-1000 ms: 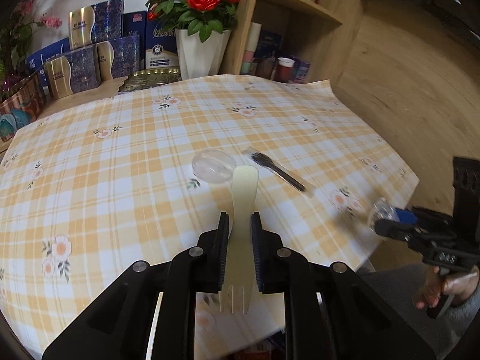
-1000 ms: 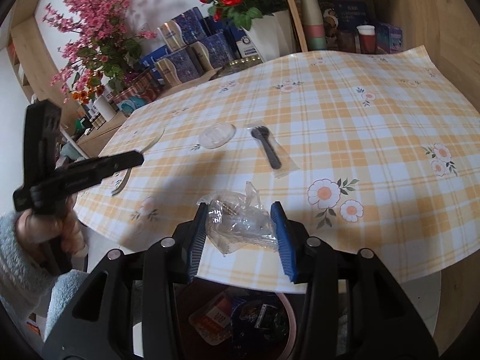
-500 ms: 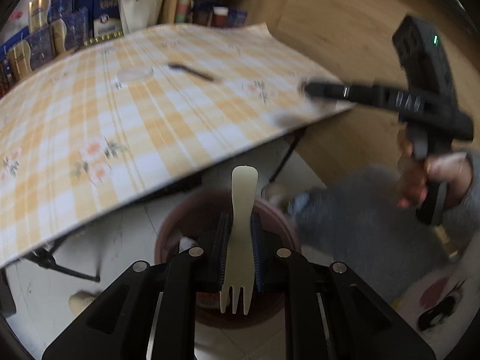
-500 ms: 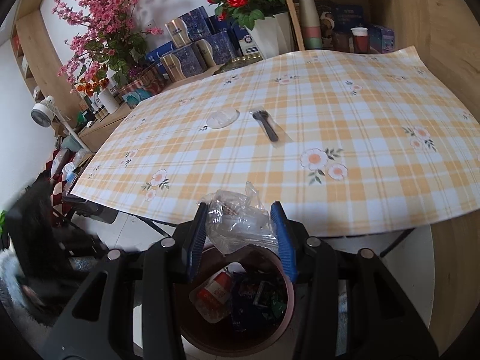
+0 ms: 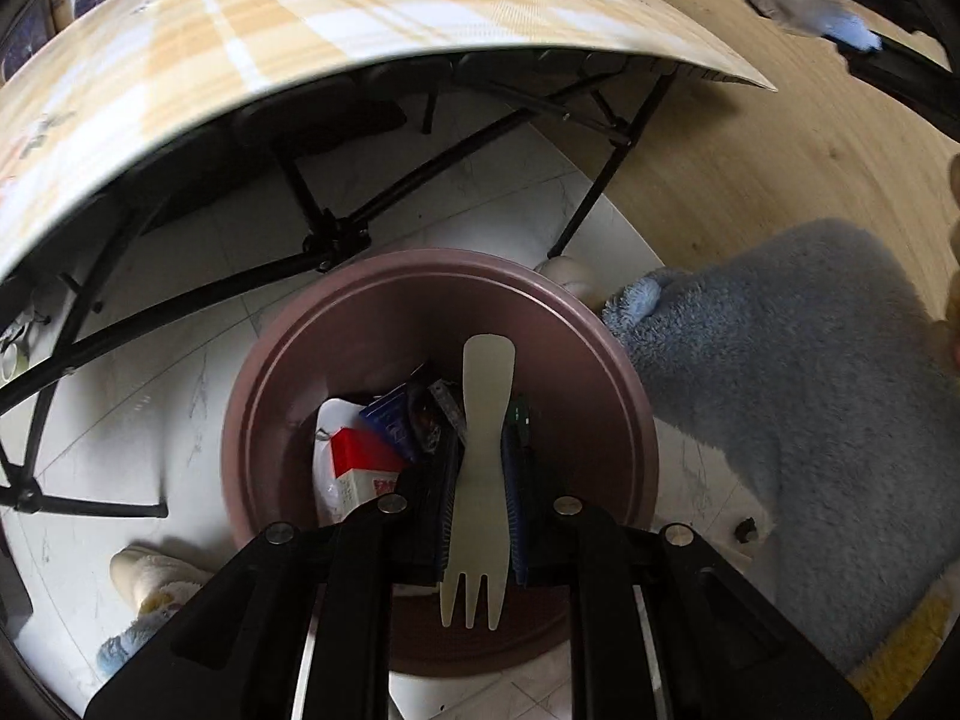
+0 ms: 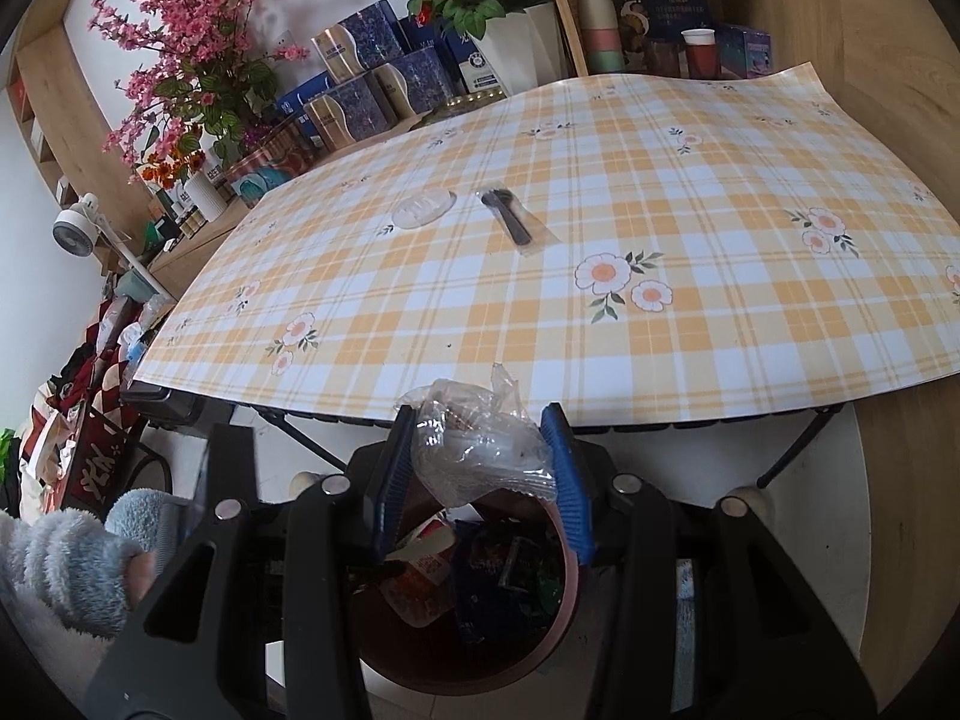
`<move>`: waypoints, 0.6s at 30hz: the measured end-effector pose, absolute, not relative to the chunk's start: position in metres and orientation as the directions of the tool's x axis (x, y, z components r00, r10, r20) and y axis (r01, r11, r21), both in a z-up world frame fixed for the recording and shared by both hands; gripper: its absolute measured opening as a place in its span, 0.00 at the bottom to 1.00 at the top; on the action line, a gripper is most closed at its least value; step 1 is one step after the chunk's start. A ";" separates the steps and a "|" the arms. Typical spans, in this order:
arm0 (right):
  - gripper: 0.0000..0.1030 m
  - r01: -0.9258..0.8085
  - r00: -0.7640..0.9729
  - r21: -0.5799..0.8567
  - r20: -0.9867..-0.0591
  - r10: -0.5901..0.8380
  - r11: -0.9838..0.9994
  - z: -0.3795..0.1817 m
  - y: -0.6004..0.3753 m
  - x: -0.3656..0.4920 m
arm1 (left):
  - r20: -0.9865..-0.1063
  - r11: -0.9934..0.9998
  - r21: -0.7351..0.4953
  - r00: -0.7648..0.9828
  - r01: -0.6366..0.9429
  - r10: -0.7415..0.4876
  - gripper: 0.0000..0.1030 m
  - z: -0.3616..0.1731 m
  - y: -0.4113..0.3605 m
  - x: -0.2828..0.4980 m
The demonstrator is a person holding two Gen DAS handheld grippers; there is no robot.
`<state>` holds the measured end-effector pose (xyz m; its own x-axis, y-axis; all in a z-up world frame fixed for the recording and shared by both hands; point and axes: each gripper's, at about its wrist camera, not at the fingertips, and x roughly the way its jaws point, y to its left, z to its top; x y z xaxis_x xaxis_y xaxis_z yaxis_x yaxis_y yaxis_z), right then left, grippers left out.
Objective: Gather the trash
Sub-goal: 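Carry the white fork over the bin and open the left tool, then lower the clear plastic bag into the bin and open the right tool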
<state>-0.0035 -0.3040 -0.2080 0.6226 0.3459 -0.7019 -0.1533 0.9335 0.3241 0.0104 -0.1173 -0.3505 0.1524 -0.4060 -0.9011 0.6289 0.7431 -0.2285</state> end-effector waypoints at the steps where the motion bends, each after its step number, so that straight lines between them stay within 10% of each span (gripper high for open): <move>1: 0.43 -0.154 0.619 0.321 -0.706 0.345 0.934 -0.210 -0.303 -0.004 | -0.898 0.745 -0.230 0.158 0.627 -0.411 0.15 -0.352 -0.119 0.013; 5: 0.43 -0.157 0.606 0.317 -0.717 0.345 0.935 -0.214 -0.300 -0.006 | -0.859 0.763 -0.234 0.239 0.603 -0.453 0.62 -0.340 -0.114 0.015; 12: 0.43 -0.165 0.580 0.325 -0.731 0.358 0.931 -0.224 -0.290 -0.005 | -0.786 0.823 -0.271 0.378 0.500 -0.489 0.90 -0.287 -0.072 0.012; 18: 0.43 -0.197 0.530 0.315 -0.763 0.371 0.928 -0.240 -0.270 -0.005 | -0.752 0.891 -0.228 0.510 0.393 -0.417 0.94 -0.250 -0.027 0.002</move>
